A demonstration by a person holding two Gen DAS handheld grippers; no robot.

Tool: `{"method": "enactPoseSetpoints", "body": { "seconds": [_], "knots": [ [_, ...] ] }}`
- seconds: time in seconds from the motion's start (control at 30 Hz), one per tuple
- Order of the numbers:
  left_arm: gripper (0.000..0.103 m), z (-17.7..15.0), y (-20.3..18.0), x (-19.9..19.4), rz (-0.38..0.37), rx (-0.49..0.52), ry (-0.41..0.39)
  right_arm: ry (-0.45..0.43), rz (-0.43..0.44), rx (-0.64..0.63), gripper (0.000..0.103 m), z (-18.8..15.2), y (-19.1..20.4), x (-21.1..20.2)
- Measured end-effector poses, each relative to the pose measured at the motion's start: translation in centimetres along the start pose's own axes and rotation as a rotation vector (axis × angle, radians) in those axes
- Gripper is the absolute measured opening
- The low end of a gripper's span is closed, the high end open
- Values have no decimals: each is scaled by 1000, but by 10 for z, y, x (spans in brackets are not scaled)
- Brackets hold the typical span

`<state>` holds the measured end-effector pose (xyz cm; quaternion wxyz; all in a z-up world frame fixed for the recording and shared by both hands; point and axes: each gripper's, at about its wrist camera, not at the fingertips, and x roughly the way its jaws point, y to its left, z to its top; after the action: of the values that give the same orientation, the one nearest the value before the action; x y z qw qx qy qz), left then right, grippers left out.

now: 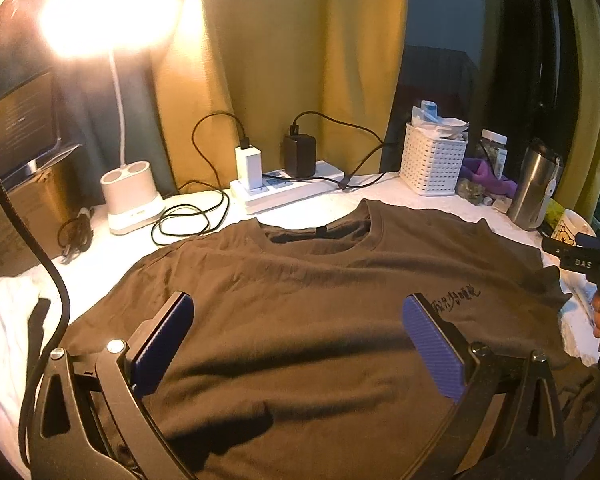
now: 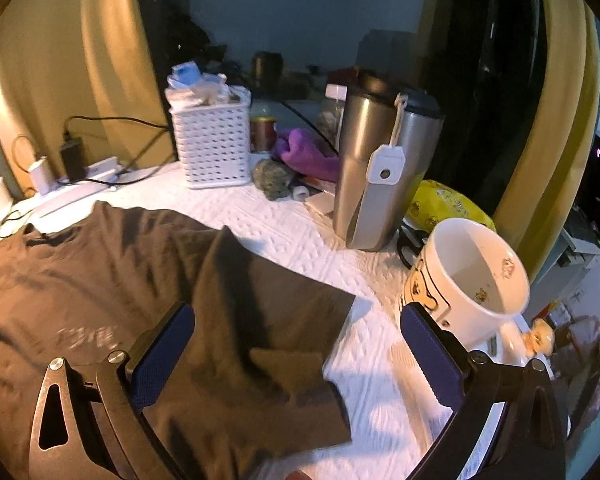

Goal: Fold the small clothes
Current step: 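Move the right tool toward the sleeve nearest it, then grasp the T-shirt sleeve with the right tool and lift it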

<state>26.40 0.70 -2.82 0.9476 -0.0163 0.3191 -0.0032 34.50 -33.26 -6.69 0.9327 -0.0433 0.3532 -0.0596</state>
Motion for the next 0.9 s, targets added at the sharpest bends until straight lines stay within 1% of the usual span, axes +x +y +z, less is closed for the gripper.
{"method": "enactPoseSetpoints", "body": {
  "seconds": [0.07, 0.2, 0.27, 0.33, 0.5, 0.63, 0.7, 0.73, 0.8, 0.87, 0.9],
  "knots": [
    [103, 3, 0, 6, -2, 2, 6, 27, -6, 1, 96, 4, -2, 15],
    [103, 6, 2, 18, -2, -1, 19, 77, -4, 4, 92, 5, -3, 39],
    [103, 6, 3, 23, 0, -5, 29, 108, -3, 3, 86, 3, -3, 52],
    [103, 5, 5, 28, 2, -9, 39, 131, -13, -1, 83, 1, -3, 61],
    [103, 2, 10, 38, 11, -22, 63, 162, -43, -20, 82, -3, -2, 77],
    [103, 1, 15, 38, 24, -31, 64, 154, -12, 9, 82, -3, -6, 81],
    [103, 0, 18, 39, 29, -37, 67, 155, 21, 31, 76, -4, -9, 82],
    [103, 0, 20, 39, 32, -40, 69, 155, 37, 34, 72, -4, -10, 81],
    [103, -2, 22, 38, 36, -47, 72, 150, 56, 18, 57, -4, -6, 80],
    [103, -2, 23, 37, 37, -50, 70, 148, 89, 1, 37, -3, 0, 78],
    [103, -2, 23, 35, 37, -51, 67, 148, 102, -16, 32, -3, 4, 77]
  ]
}}
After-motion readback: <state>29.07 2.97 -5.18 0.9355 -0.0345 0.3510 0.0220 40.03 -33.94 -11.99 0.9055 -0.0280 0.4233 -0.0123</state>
